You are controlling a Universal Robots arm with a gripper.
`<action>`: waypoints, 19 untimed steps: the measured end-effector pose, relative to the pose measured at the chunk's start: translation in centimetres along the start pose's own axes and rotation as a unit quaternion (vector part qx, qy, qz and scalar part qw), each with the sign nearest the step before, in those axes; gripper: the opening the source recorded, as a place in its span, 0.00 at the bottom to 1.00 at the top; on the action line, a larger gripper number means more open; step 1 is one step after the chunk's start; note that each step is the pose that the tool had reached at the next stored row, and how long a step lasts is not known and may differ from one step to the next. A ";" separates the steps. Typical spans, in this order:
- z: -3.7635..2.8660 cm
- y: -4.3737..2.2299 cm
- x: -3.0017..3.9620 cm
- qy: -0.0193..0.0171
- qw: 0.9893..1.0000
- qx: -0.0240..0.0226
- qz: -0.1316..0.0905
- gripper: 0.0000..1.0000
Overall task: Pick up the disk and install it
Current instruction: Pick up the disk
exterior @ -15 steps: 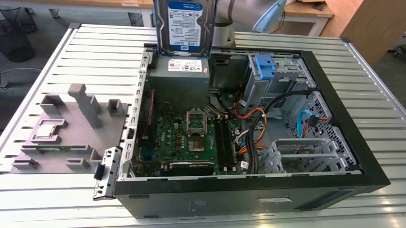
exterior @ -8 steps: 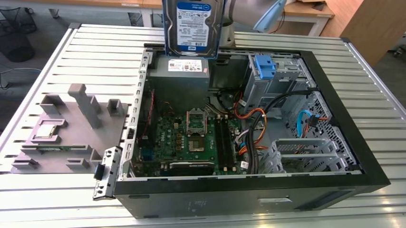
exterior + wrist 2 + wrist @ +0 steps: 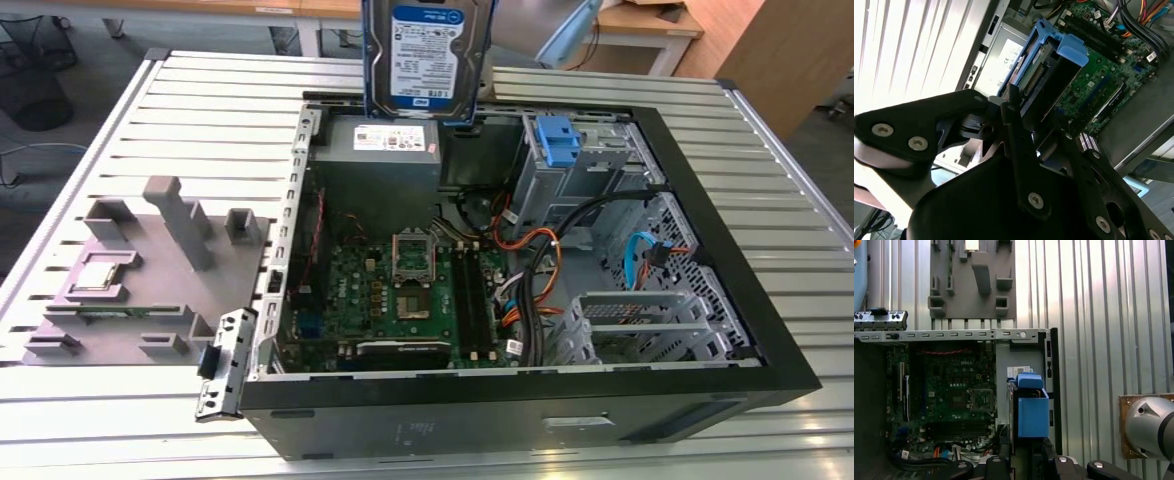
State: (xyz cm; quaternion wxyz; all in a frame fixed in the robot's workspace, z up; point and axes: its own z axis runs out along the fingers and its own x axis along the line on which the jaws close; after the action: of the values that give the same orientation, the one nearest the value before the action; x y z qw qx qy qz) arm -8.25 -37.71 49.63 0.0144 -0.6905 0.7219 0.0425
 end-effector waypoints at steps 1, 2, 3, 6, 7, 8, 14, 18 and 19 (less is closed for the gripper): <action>-0.01 -0.21 -0.01 0.000 1.000 0.000 0.000 0.35; -0.02 -0.44 -0.02 0.000 1.000 0.000 0.000 0.35; -0.03 -0.67 -0.03 0.000 1.000 0.000 0.000 0.35; -0.05 -1.33 -0.06 0.000 1.000 0.000 0.000 0.35; -0.06 -1.54 -0.07 0.000 1.000 0.000 0.000 0.35; -0.07 -1.73 -0.08 0.000 1.000 0.000 0.000 0.35; -0.06 -2.05 0.04 0.000 1.000 0.000 0.000 0.35; -0.04 -2.07 0.28 0.000 1.000 0.000 0.000 0.35; -0.04 -2.08 0.34 0.000 1.000 0.000 0.000 0.35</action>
State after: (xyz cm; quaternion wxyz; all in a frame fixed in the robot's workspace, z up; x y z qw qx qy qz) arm -6.19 -38.14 49.55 0.0144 -0.6905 0.7219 0.0425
